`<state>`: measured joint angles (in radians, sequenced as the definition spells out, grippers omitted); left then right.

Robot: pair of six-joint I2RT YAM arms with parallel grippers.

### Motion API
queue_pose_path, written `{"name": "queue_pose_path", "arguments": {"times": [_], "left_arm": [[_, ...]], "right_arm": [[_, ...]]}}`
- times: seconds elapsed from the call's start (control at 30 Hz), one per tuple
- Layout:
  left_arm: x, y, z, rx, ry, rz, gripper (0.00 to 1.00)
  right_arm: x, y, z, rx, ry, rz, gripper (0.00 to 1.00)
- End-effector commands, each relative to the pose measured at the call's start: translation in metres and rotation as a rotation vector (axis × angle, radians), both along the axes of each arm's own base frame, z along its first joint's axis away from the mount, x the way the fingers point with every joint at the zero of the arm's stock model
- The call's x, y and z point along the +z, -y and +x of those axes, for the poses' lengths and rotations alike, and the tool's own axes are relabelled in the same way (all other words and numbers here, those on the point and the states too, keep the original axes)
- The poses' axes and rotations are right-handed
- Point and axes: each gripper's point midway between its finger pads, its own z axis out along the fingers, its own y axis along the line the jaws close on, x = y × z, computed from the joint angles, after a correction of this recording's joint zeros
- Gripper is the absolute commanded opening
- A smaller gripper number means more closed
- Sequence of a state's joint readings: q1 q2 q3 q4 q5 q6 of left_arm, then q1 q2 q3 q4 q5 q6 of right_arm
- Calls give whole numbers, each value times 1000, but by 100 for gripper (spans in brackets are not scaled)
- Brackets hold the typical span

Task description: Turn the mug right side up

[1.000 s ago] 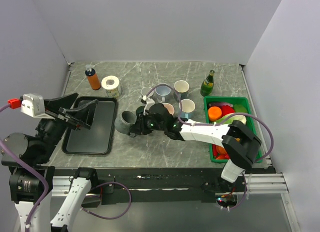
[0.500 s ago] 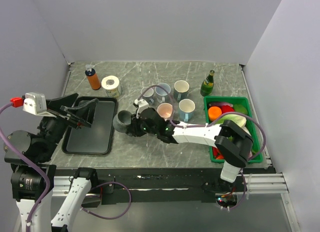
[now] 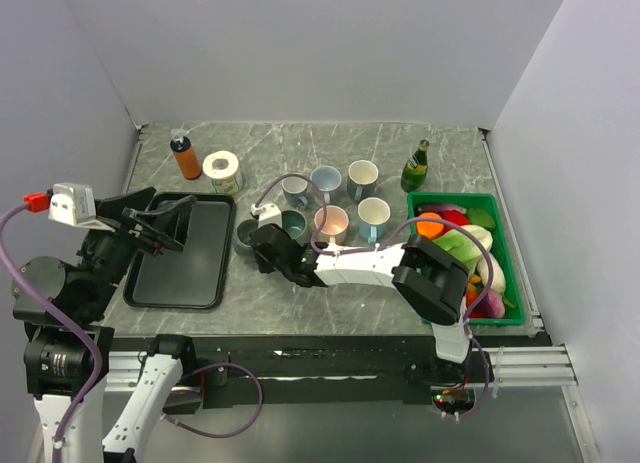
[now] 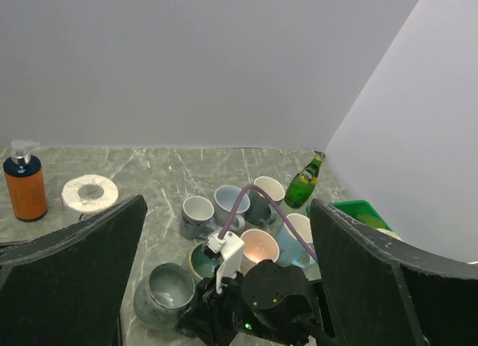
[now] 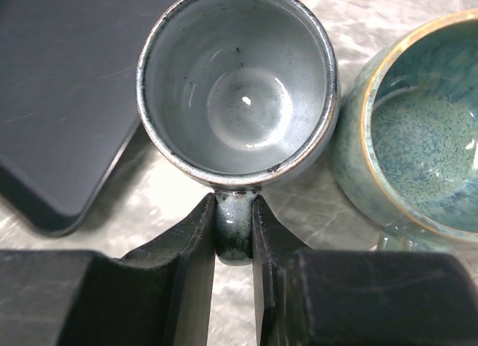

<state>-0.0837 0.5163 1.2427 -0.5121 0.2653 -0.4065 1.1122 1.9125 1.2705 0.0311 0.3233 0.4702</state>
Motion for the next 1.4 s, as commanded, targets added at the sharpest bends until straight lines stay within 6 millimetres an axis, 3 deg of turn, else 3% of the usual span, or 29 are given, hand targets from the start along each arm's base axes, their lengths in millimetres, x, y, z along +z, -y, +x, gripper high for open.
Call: {"name": "queue_pose_path", "arguments": {"times": [0.0, 0.23, 0.47, 0.5, 0.53, 0.63, 0.8, 0.87, 1.0, 1.03, 1.1, 1.13, 1.2, 1.23, 1.37], "left_arm": [[-5, -2, 9, 15, -29, -11, 96], [-7, -3, 14, 28, -69, -33, 96], [-7, -4, 15, 30, -72, -53, 96], [-8, -3, 16, 28, -74, -49, 96], [-8, -1, 15, 13, -76, -45, 96], [-12, 2, 18, -1, -97, -40, 96], [-16, 3, 21, -7, -111, -35, 96], [-17, 4, 20, -9, -107, -32, 96], [-18, 7, 19, -32, -80, -22, 96], [-20, 7, 20, -28, -86, -25, 96], [-26, 5, 23, -16, -107, -33, 96], [-33, 4, 28, -7, -143, -32, 96], [-45, 1, 35, 20, -216, -52, 96], [-52, 0, 43, 29, -261, -50, 96], [-92, 9, 59, -7, -404, -42, 96]], "right_arm": [[51, -11, 33, -146, 118, 110, 0], [24, -18, 35, -155, 96, 92, 0], [20, -25, 36, -155, 68, 79, 0], [18, -24, 35, -157, 57, 71, 4], [24, -23, 34, -162, 57, 84, 17], [27, -21, 32, -165, 53, 84, 40], [31, -21, 35, -174, 44, 68, 61], [32, -20, 32, -165, 44, 77, 65], [48, -8, 25, -158, 53, 108, 76], [65, -5, 23, -154, 63, 138, 78], [76, 2, 18, -140, 65, 153, 86], [96, 4, 15, -123, 75, 192, 89], [107, 11, 7, -84, 70, 198, 99], [123, 20, 7, -82, 79, 214, 100], [132, 62, 8, -120, 36, 191, 100]]}}
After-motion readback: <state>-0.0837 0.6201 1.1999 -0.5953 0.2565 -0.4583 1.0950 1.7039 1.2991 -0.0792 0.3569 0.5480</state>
